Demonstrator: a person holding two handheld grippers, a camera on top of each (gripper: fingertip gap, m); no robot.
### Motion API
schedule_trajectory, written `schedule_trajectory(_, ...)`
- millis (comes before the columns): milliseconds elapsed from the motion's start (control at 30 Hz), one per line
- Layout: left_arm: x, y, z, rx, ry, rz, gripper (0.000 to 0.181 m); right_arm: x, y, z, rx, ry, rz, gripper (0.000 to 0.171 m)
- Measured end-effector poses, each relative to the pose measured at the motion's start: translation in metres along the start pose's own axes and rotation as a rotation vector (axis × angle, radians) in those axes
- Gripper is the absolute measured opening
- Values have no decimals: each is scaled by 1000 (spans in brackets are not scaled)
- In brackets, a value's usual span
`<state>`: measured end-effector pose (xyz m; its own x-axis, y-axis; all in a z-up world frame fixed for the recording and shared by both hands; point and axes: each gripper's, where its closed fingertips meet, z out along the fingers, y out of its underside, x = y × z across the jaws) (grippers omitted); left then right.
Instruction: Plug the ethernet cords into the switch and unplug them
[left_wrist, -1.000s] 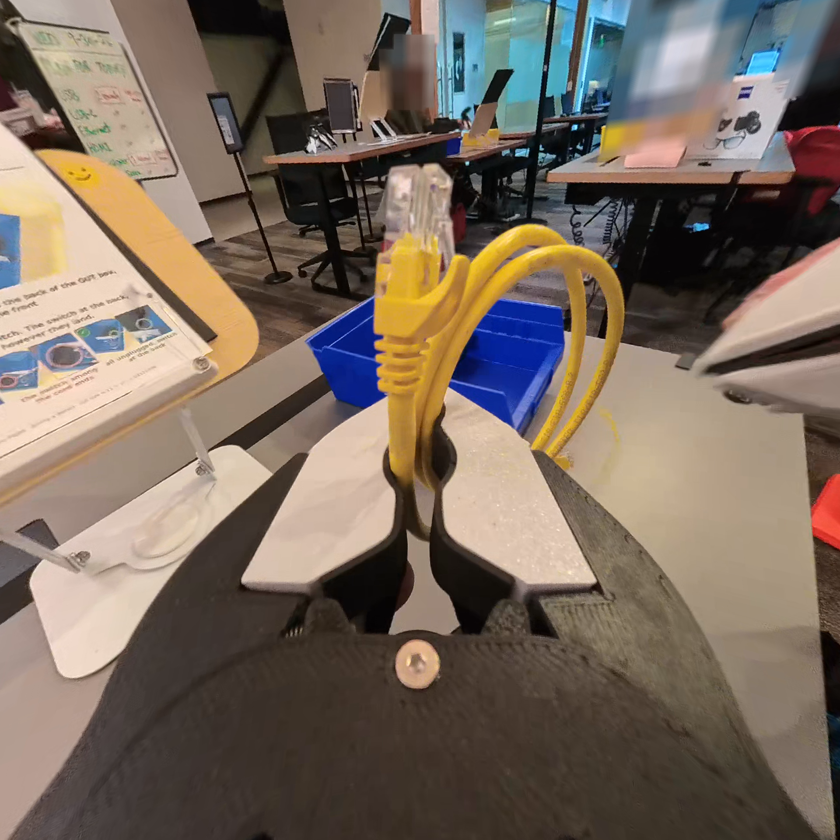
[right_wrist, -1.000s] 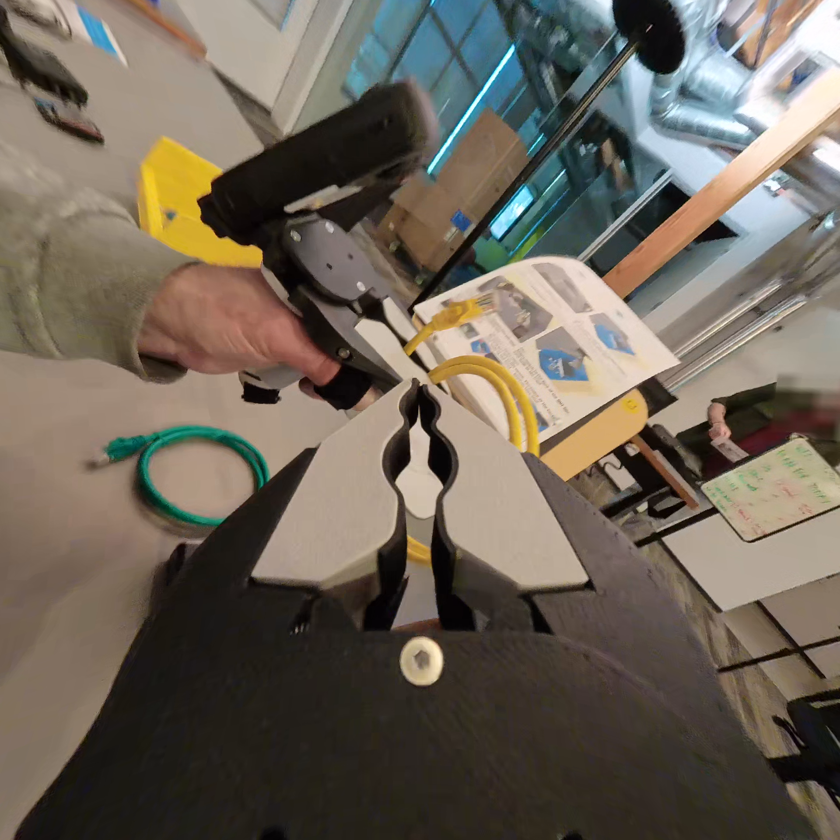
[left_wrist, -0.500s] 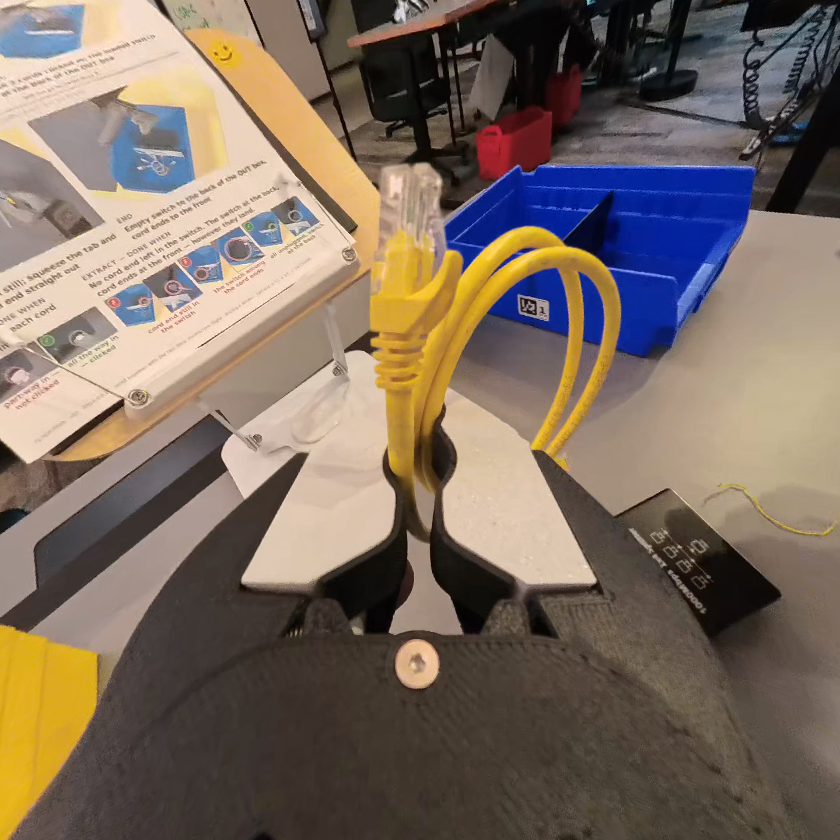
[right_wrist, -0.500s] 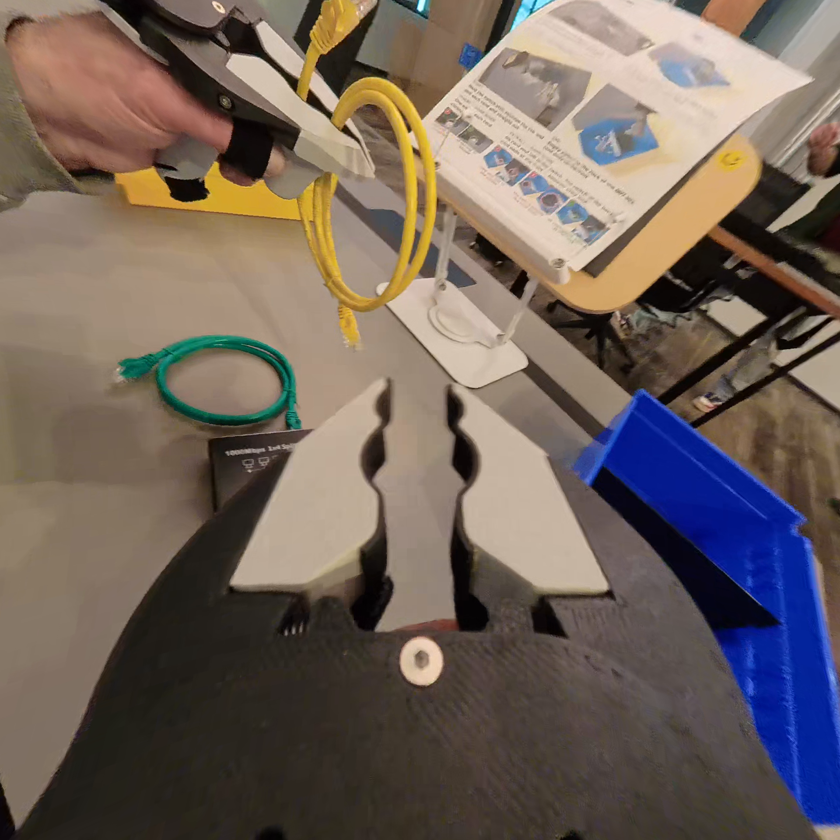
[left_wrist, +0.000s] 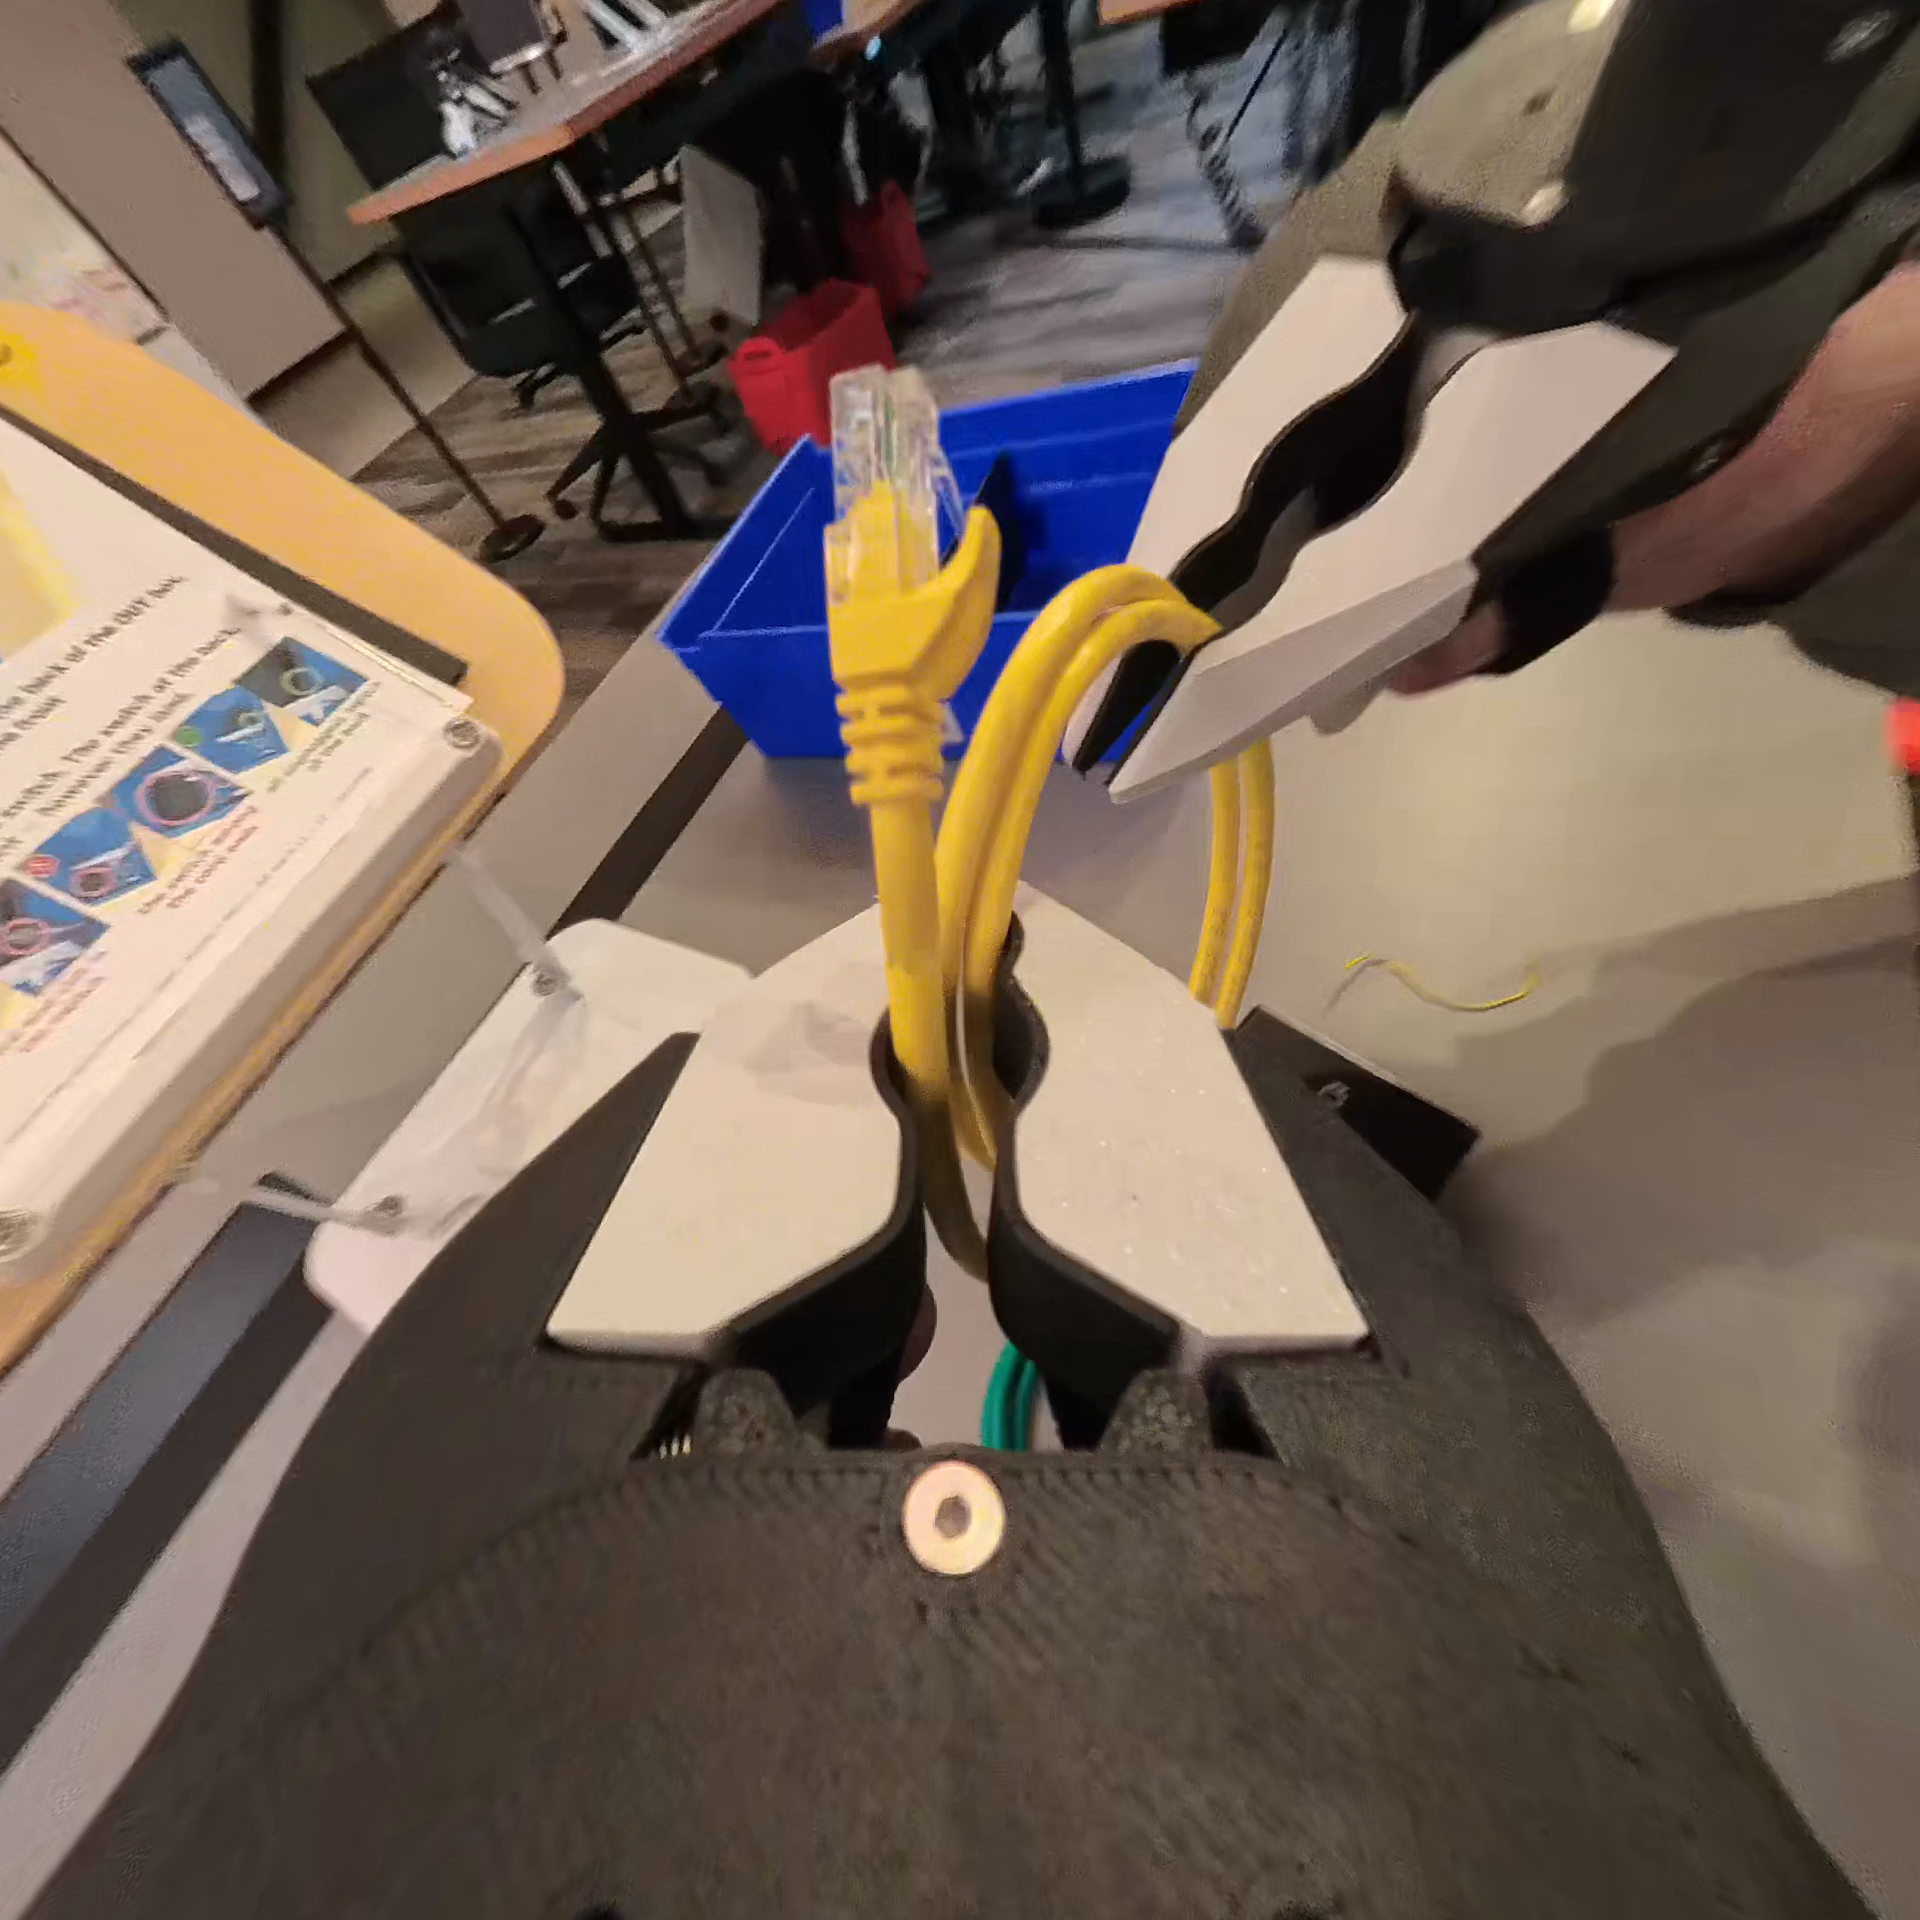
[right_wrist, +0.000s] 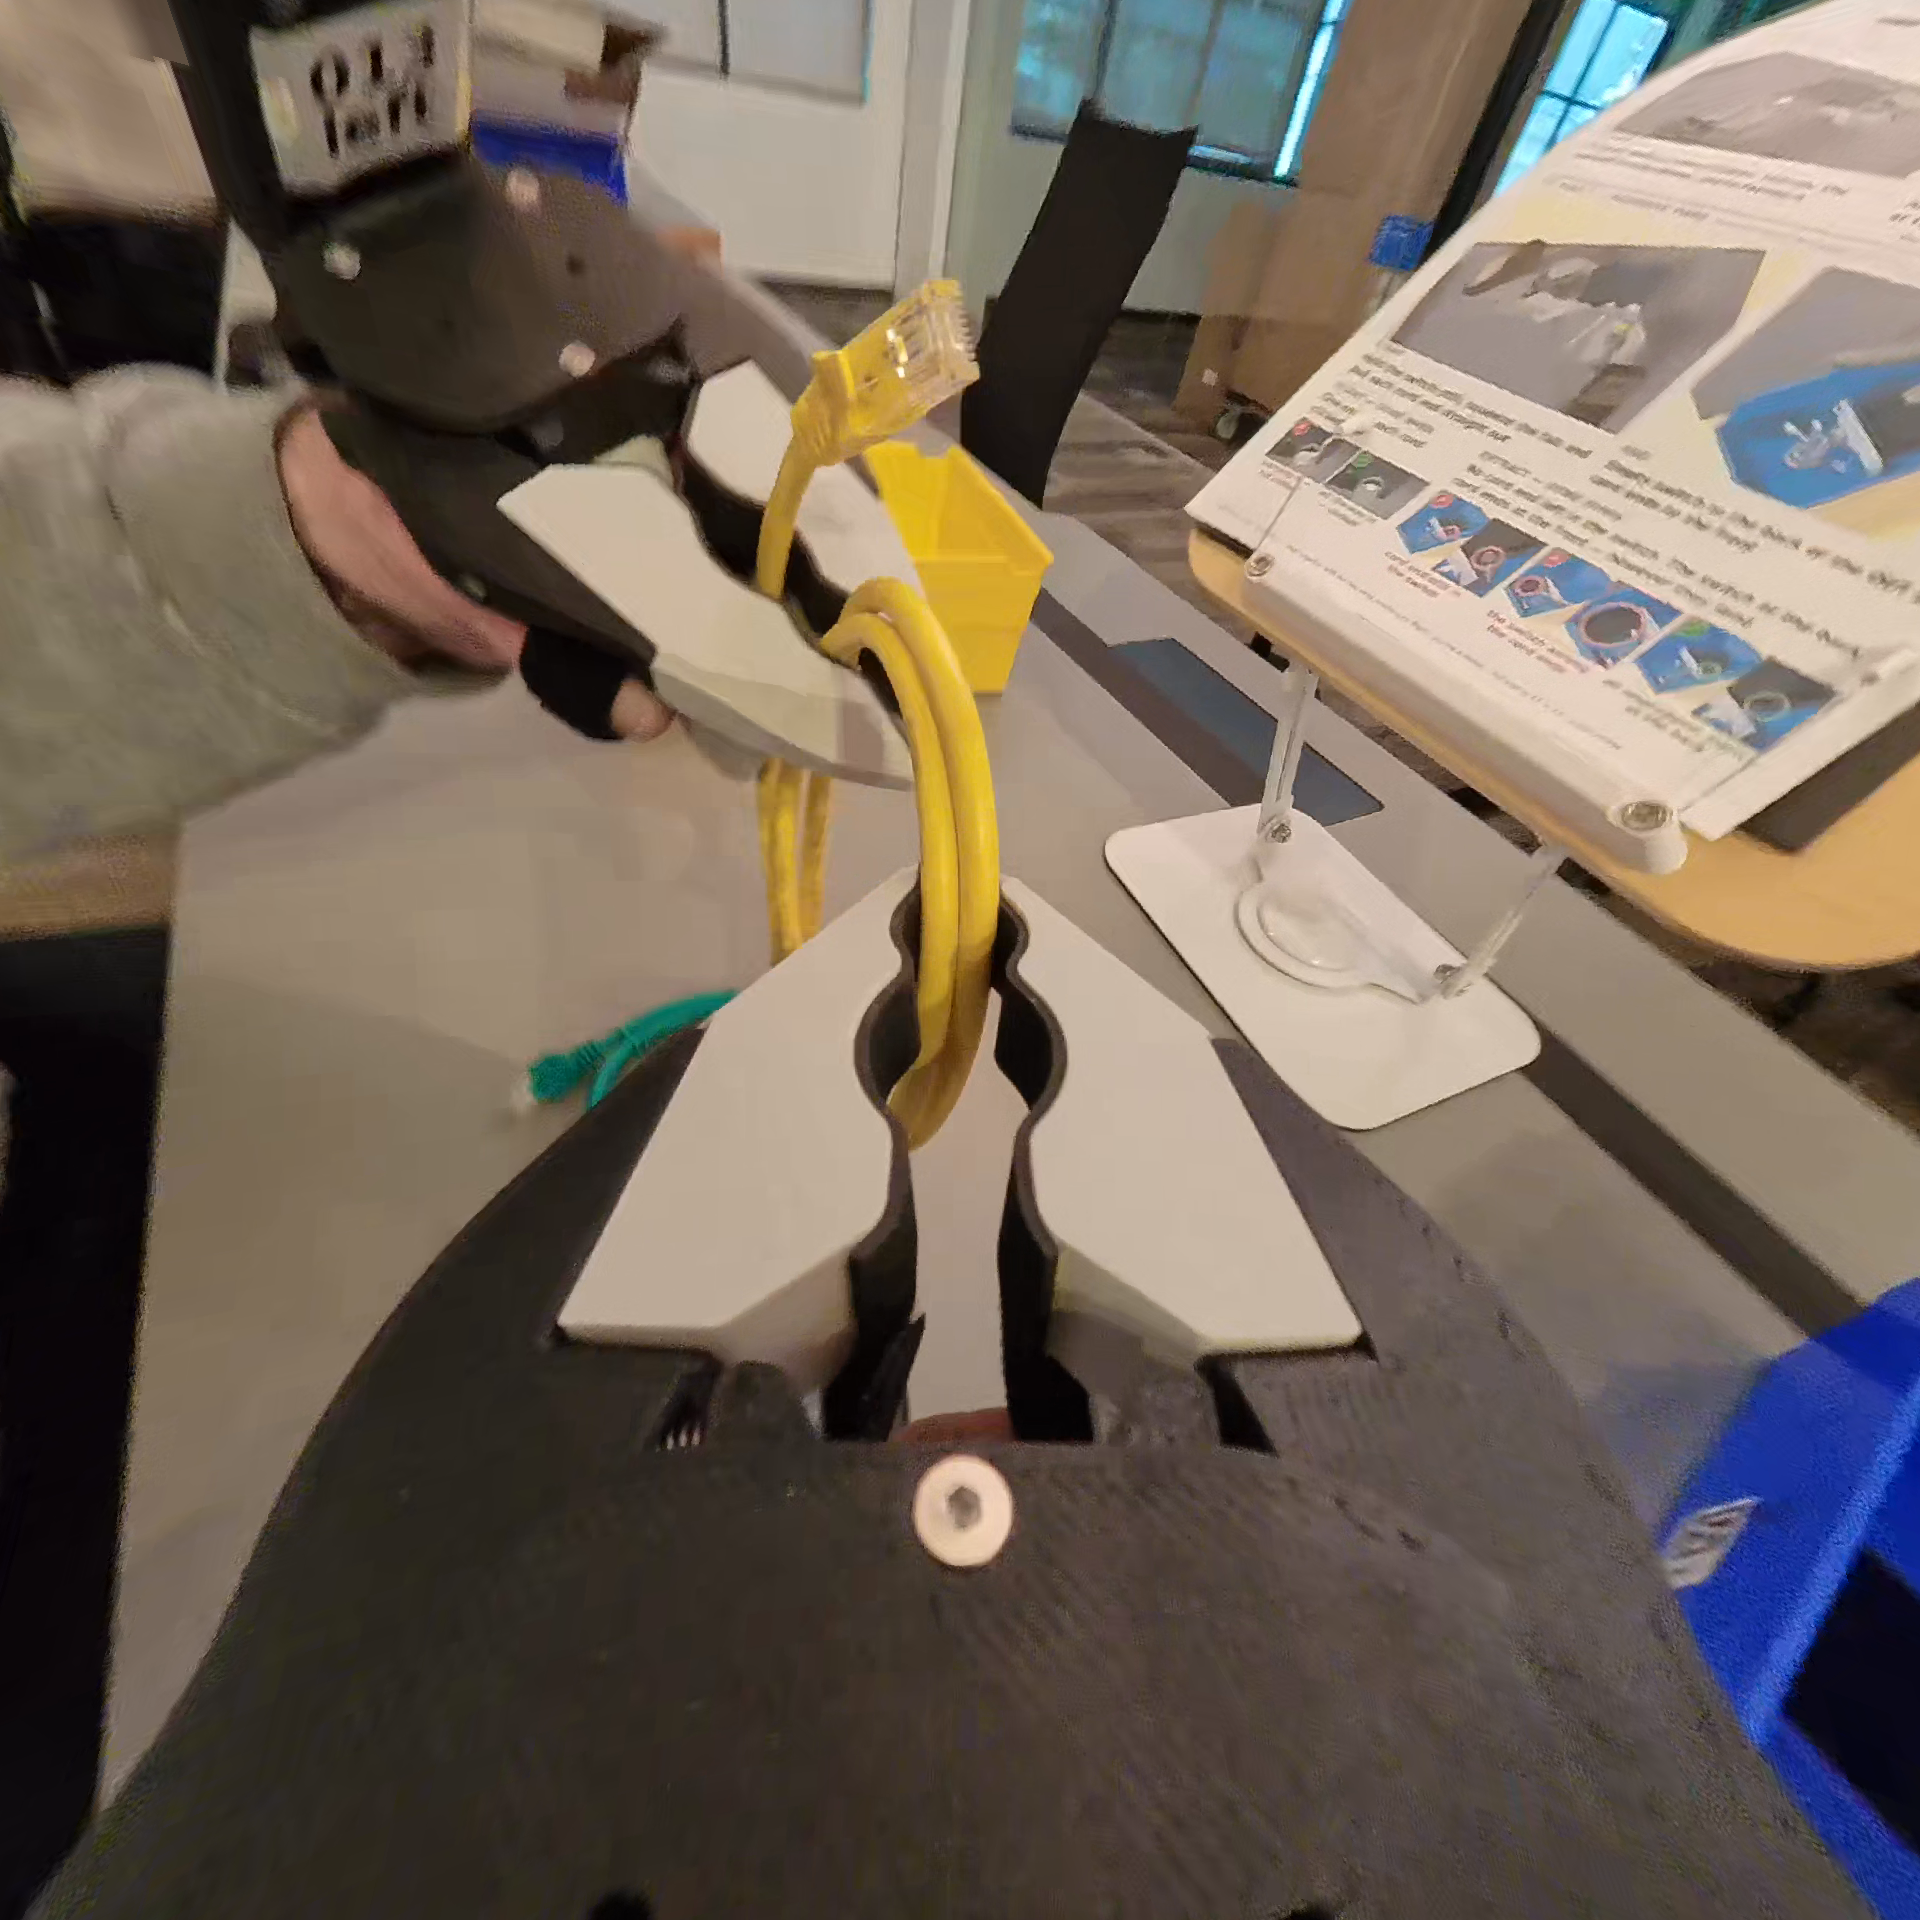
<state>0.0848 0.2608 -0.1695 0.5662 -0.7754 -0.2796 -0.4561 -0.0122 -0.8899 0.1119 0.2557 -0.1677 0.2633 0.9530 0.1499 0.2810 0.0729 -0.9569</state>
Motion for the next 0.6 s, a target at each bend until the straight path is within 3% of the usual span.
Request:
schedule_trajectory(167, -13, -25, -25, 229, 53, -166, 30, -1, -3, -7, 113, -57, 229, 4)
schedule_trajectory(267, -22, -34, -40, 311, 41, -198, 18, -7, 4, -6, 110, -61, 227, 3)
schedule_trajectory(367, -20, -15, -27, 169, 14, -142, 19, -16, 2, -5, 124, -70, 189, 3)
schedule_trajectory(533, -11, -10, -20, 142, 88, -210, 31, -22, -5, -11, 156, -78, 185, 3)
schedule_trajectory(600, -10, -11, -20, 154, 92, -204, 9, -25, -8, -13, 172, -91, 189, 3)
